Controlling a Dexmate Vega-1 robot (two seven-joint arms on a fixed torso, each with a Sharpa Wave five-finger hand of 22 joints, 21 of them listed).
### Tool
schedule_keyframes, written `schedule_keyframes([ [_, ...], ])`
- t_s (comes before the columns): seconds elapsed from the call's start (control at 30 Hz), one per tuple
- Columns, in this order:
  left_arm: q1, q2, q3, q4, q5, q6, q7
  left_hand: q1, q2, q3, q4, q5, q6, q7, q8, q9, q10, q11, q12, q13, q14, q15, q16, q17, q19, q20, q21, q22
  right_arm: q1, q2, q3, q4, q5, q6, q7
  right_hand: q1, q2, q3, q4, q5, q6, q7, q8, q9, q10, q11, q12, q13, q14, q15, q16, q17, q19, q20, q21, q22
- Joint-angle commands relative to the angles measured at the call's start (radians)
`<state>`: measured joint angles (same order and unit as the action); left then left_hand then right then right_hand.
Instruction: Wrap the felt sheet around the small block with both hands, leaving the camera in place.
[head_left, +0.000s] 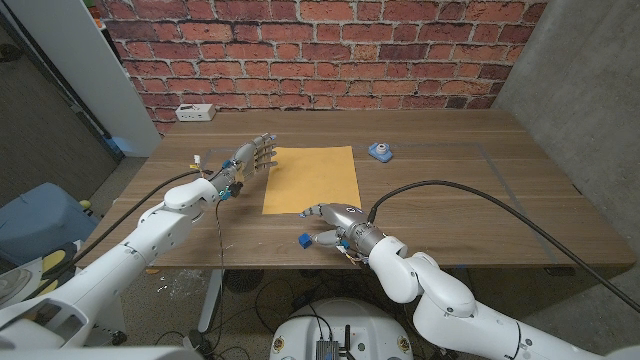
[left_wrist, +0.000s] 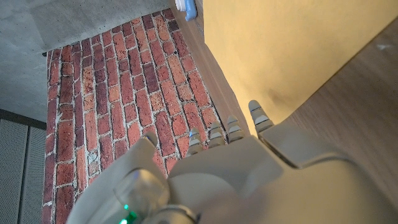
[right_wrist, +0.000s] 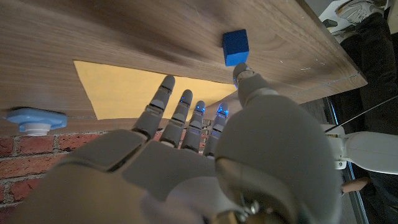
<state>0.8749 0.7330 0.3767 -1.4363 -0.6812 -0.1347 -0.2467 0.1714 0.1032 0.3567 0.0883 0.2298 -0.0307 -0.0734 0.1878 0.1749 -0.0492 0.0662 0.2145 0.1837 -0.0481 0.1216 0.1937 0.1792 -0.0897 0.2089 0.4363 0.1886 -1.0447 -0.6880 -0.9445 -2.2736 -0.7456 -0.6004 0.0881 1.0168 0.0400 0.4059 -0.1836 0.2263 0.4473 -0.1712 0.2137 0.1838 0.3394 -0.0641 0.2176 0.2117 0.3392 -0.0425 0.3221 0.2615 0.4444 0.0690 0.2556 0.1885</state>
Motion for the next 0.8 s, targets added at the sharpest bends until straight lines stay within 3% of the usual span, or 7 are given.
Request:
schedule_keyframes([
  [0.03,0.018,0.008,-0.008,-0.008,-0.007,-0.015,-0.006,-0.006,-0.004,-0.007,0.001,0.009,-0.004,-0.007,-0.005,0.001,-0.002,-0.003,-0.003,0.004,0.000,0.006,-0.003,0.002,0.002,0.003,-0.002,0.002,0.007,0.037,-0.048,0.010,-0.109,-0.040,0.072,0.042,0.012,0.007,0.008,0.010,-0.001,-0.020,-0.008,0.005,-0.003,-0.050,-0.005,0.006,-0.017,-0.093,0.003,0.015,-0.007,-0.016,-0.007,0.002],
  [0.2,0.026,0.011,-0.014,-0.008,-0.012,-0.023,-0.008,-0.007,-0.005,-0.007,0.001,0.009,-0.007,-0.009,-0.006,0.001,-0.003,-0.004,-0.004,0.004,0.000,0.007,-0.004,0.002,0.002,0.003,-0.004,0.002,0.024,0.054,-0.063,0.018,-0.140,-0.045,0.130,0.089,0.030,0.009,0.007,0.010,0.009,-0.046,-0.008,0.005,-0.012,-0.054,-0.007,0.008,0.006,-0.121,0.027,0.033,0.020,-0.032,0.004,0.004],
  [0.4,0.037,0.015,-0.021,-0.007,-0.020,-0.029,-0.012,-0.009,-0.005,-0.008,0.002,0.010,-0.009,-0.010,-0.006,0.001,-0.005,-0.003,-0.005,0.004,0.001,0.007,-0.003,0.002,0.002,0.003,-0.005,0.002,0.037,0.067,-0.071,0.033,-0.160,-0.028,0.161,0.119,0.032,-0.013,0.013,0.003,0.004,-0.047,-0.015,0.005,-0.022,-0.034,-0.008,0.009,0.028,-0.124,0.057,0.059,0.077,-0.078,0.033,0.011],
  [0.73,0.050,0.015,-0.030,-0.004,-0.028,-0.043,-0.013,-0.012,-0.006,-0.010,0.003,0.010,-0.014,-0.014,-0.007,0.001,-0.006,-0.001,-0.006,0.005,0.002,0.007,-0.003,0.002,0.004,0.003,-0.007,0.003,0.049,0.097,-0.078,0.068,-0.184,-0.004,0.184,0.146,0.045,-0.018,0.013,0.000,0.010,-0.048,-0.014,0.006,-0.017,-0.041,-0.004,0.009,0.042,-0.135,0.075,0.076,0.083,-0.088,0.042,0.016],
  [0.8,0.051,0.013,-0.032,-0.003,-0.030,-0.046,-0.014,-0.012,-0.006,-0.010,0.003,0.010,-0.015,-0.015,-0.007,0.001,-0.006,-0.002,-0.006,0.005,0.002,0.008,-0.003,0.002,0.004,0.003,-0.008,0.003,0.049,0.103,-0.073,0.076,-0.180,-0.002,0.183,0.159,0.049,-0.025,0.013,-0.004,0.031,-0.046,-0.008,0.006,-0.001,-0.041,0.002,0.010,0.061,-0.155,0.091,0.087,0.108,-0.105,0.057,0.019],
])
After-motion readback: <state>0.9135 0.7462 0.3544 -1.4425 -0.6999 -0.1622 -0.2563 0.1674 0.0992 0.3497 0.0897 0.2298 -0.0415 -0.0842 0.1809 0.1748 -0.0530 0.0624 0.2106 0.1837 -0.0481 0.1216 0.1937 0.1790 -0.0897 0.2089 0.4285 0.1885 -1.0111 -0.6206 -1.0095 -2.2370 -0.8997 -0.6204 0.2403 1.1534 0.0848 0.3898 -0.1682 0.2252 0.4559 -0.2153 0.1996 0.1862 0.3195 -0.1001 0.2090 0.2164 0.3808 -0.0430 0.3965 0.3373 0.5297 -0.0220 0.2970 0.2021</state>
